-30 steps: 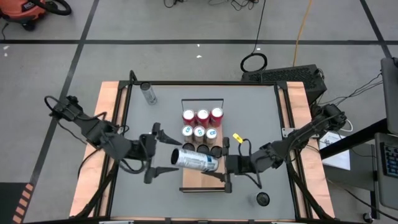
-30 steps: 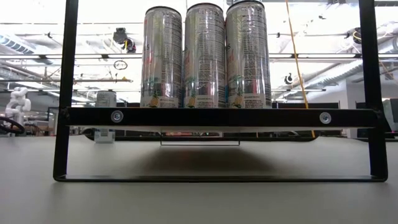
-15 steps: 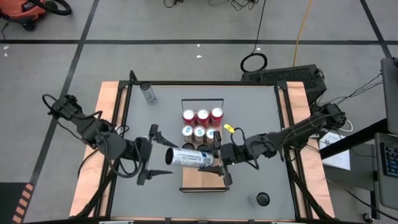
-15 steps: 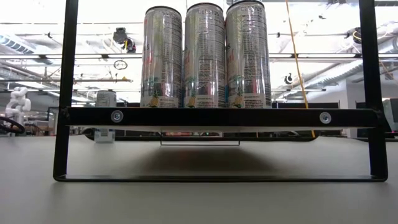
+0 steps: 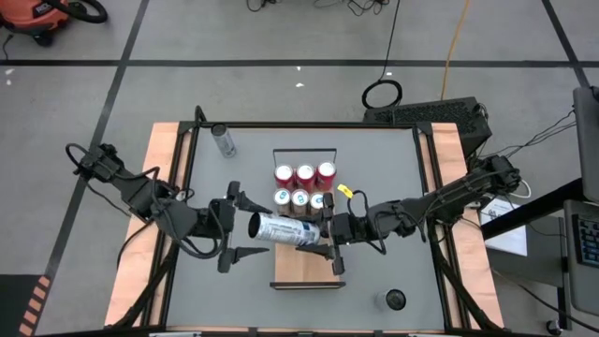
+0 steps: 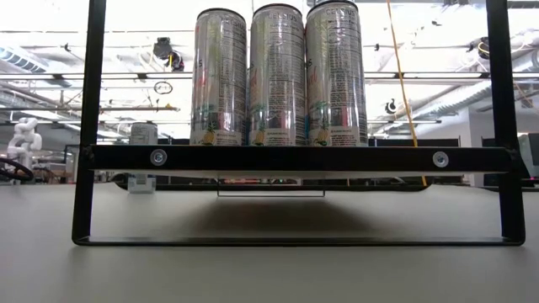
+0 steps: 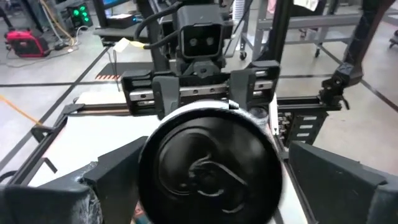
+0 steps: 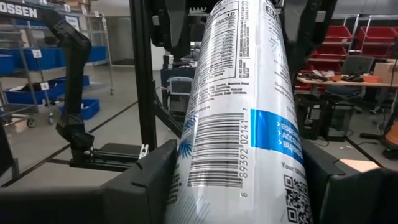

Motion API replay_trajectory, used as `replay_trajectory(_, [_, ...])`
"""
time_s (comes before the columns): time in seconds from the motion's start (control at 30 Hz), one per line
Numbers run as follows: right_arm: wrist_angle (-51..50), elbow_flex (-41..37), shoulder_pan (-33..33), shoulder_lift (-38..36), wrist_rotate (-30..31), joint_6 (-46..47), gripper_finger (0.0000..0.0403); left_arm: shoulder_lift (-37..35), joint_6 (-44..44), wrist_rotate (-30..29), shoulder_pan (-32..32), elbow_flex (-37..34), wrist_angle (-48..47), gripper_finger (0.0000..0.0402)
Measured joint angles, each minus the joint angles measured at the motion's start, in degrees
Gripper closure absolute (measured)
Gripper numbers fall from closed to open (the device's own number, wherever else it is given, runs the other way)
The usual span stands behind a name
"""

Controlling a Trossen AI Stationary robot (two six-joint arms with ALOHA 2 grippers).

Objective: Place canned beverage on shelf
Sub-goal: Put the middle white-blue soda can on the shelf

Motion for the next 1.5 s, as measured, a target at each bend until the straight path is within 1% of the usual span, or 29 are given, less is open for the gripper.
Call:
replay_trajectory(0.07, [0.0,0.0,0.0,0.0,0.1,-0.1,0.02,0.2,0.1,0.0,0.4,0.0,-0.1,0.0031])
replay_trajectory(0.17, [0.0,0.1,0.0,0.0,0.1,-0.1,0.02,0.3,0.1,0.0,0.9,0.0,0.0,0.0054])
replay_trajectory(0.37, [0.0,0.1,0.0,0.0,0.0,-0.1,0.0198,0.1,0.1,0.7,1.0,0.0,-0.1,0.012])
replay_trajectory(0.5, [0.1,0.1,0.0,0.0,-0.1,0.3,0.0182,0.0,0.2,1.1,1.0,0.0,-0.3,0.016])
replay_trajectory(0.63, [0.1,0.1,0.0,0.0,-0.2,0.7,0.0159,0.0,-0.1,1.6,1.0,0.0,-0.1,0.0161])
replay_trajectory(0.7, [-0.3,0.1,0.5,0.0,-0.2,0.6,0.0146,0.0,-1.7,1.9,0.8,0.9,-1.7,0.0161])
replay_trajectory(0.83, [-4.4,0.2,2.5,-1.4,0.5,0.9,0.0122,0.0,-3.4,2.8,0.0,3.2,-5.4,0.016])
replay_trajectory(1.0, [-15.9,0.2,6.6,-3.9,7.4,3.3,0.0107,1.0,-4.0,2.9,-1.3,6.5,-8.5,0.0158])
replay_trajectory(1.1, [-23.1,0.2,9.7,-5.1,10.8,6.3,0.0109,3.3,-2.8,5.2,-1.7,7.6,-9.8,0.0157])
replay_trajectory(1.17, [-27.3,0.2,12.0,-5.5,13.6,8.4,0.0113,5.7,-3.0,7.3,-1.8,9.4,-12.2,0.0157])
replay_trajectory(1.2, [-29.2,0.2,13.2,-5.5,15.1,9.4,0.0115,7.0,-3.0,7.4,-1.8,10.7,-14.3,0.0157])
replay_trajectory(1.33, [-36.7,0.2,17.9,-5.5,21.6,13.9,0.0122,12.8,-3.0,5.2,-1.7,16.1,-23.6,0.0156])
replay_trajectory(1.5, [-43.3,0.2,22.9,-5.5,28.2,20.4,0.013,18.8,-3.1,5.4,-1.8,21.0,-28.0,0.0156])
